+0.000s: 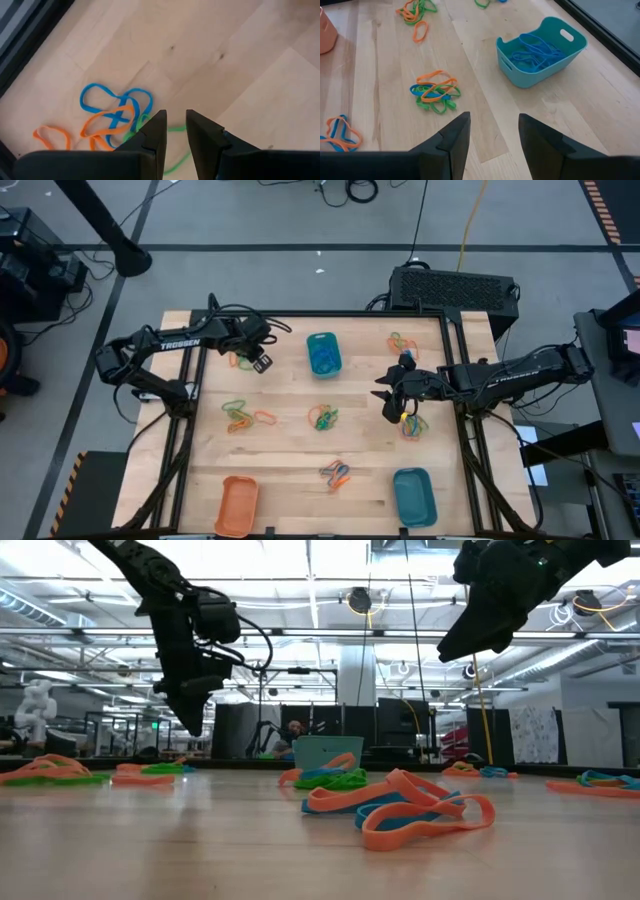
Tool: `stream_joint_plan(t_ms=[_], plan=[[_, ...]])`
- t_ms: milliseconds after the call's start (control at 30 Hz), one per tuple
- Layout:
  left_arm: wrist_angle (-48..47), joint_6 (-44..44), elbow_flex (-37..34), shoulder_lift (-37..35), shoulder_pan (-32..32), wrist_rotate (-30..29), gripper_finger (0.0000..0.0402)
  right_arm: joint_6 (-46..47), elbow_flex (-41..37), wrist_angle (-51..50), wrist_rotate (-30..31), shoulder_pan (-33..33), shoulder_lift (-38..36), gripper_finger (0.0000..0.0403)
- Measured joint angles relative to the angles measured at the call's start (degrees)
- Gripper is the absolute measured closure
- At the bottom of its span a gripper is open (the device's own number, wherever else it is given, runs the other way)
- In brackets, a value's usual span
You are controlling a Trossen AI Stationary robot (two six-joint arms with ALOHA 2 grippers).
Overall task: Sort rubber bands into baskets
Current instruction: Put the blue rubber band into the top blue bin
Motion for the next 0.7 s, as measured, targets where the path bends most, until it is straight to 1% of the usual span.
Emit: stream_joint_plan(t_ms=[267,700], plan=[[-2.30,2.68,0.91,0.00,0.70,-0.49,0.0320,0.01,0.00,0.00,0.00,0.00,0.00,0.0243],[-1.14,5.33,1.03,0.00,1.03,-0.96,0.0320,0.02,0.00,-0.01,0.00,0.01,0.01,0.0243]])
